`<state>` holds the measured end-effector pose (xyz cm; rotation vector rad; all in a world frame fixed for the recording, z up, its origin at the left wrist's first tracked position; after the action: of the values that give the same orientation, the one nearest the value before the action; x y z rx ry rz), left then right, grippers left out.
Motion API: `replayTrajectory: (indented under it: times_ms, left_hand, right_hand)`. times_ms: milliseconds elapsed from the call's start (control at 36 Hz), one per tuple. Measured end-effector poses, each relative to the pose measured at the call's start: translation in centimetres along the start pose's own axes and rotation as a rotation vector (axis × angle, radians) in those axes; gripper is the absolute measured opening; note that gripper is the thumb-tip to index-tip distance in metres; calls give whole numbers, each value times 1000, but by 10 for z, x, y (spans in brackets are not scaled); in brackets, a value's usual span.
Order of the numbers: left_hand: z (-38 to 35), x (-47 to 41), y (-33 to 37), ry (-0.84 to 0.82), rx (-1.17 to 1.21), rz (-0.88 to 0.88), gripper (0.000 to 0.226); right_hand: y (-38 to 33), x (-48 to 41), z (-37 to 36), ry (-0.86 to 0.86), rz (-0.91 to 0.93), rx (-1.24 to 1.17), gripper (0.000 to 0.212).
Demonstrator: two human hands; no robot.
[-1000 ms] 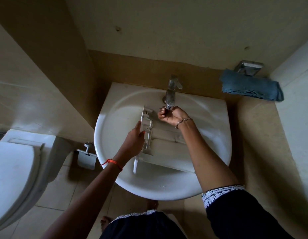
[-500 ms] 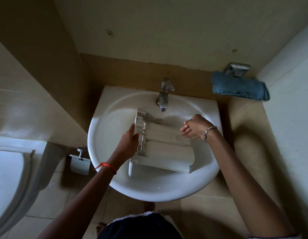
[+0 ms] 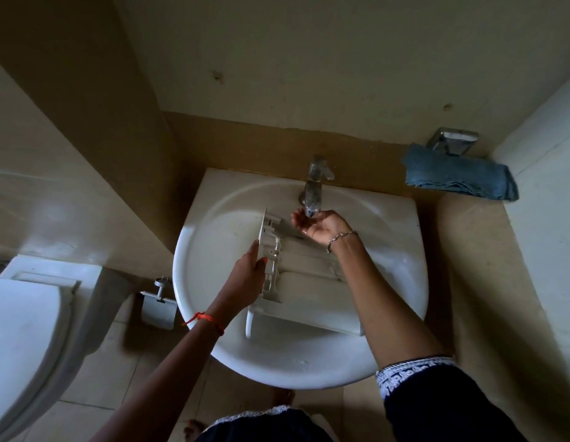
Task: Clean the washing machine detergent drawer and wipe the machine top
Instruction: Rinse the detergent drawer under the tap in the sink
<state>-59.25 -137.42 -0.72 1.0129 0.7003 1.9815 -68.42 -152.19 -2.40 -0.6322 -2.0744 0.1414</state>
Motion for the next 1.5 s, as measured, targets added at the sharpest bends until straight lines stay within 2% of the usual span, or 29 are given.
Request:
replayTrajectory:
  times_ms: [167,278,389,472,556,583,639,833,889,972,1056,1139,1250,1361,1417,1500]
  left_hand:
    - [0,0,-2,15,24,-4,50]
    - [0,-3,-6,29,31,-3,49]
    - [0,-3,-7,33,77,-6,47]
    - [1,-1,-4,41,118,-29,39]
    - [1,-1,-5,39,138,-38,37]
    - [1,-1,-5,41,144,-38,40]
    - [1,-1,-7,52,166,-24,46]
    - [2,3,-6,101,252,-22,44]
    - [3,5,-5,110,255,-34,45]
    - [3,6,-6,128,265,-27,46]
    - [5,6,-6,130,288,-60,36]
    - [5,8,-4,120,345,-94,20]
    - [3,7,-8,114,429,-27,38]
    - [1,6,-9,102,461,0,34]
    - [1,5,-12,113,479,23,35]
    - [0,6,-16,84,546,59,50]
  right_hand:
    - [10,-9,-7,-46,-73,101,32]
    - [6,-8,6,-134,-198,243,51]
    - [-10,4,29,-60,-232,547,38]
    - [-32,15,43,66,-140,879,45]
    - [-59,27,44,237,149,1252,34]
    - [-65,27,43,263,235,1260,28]
    - [-63,24,42,219,277,1121,26]
    - [-14,-2,20,-70,-43,239,33]
    - [-5,-9,14,-93,-58,75,31]
    - [4,-15,5,-75,-32,-17,20]
    - [11,-15,-2,-117,-42,36,14]
    - [13,-7,1,-157,-97,121,18]
    - [21,17,-1,-206,-204,207,22]
    - [36,49,-13,-270,-249,512,29]
    - [44,62,-18,-314,-231,690,33]
    - [54,75,-27,-347,-135,898,33]
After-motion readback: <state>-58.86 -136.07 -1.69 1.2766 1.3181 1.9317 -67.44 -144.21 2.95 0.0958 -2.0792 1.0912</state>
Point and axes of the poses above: each hand's wrist, its own x-axis away from the middle knuckle, its own z-axis out of the back of the hand, y = z × x, the point moved 5 cm from there along -x, towards the middle knuckle, and after that the axes turned 6 degrees about -x, right-handed, at the moved point
